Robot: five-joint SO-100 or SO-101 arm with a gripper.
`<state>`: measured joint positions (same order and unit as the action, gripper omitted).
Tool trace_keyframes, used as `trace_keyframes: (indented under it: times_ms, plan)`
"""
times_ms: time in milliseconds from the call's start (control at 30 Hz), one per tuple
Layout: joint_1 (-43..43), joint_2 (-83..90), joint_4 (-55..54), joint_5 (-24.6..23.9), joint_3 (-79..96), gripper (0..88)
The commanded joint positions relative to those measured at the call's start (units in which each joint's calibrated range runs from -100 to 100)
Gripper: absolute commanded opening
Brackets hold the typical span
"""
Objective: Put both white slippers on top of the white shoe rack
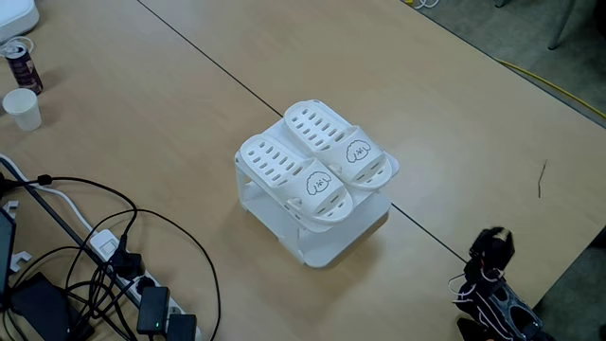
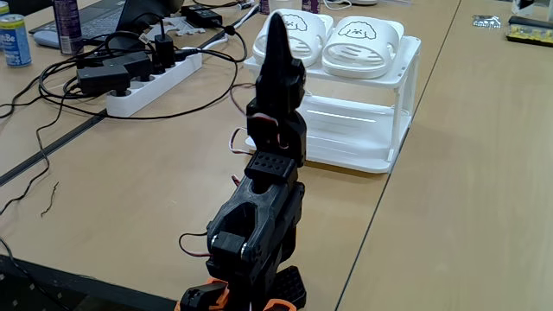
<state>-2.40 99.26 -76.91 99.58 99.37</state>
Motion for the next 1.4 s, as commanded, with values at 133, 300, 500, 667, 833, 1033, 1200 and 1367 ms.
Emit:
trace_keyframes:
  times_ms: [133, 300, 500, 667, 833, 1033, 1200, 1367]
  plan:
    - [0.2, -0.2, -20.8, 0.4, 0.4, 0.8]
    - [0.2, -0.2, -22.7, 0.4, 0.4, 0.8]
    - [0.2, -0.4, -22.7, 0.4, 0.4, 0.8]
    - [0.2, -0.4, -22.7, 0.4, 0.4, 0.8]
    - [0.2, -0.4, -22.7, 0.4, 0.4, 0.8]
    - [0.2, -0.4, -22.7, 0.4, 0.4, 0.8]
    - [0.2, -0.4, -22.7, 0.4, 0.4, 0.8]
    - [0.2, -0.4, -22.7, 0.4, 0.4, 0.8]
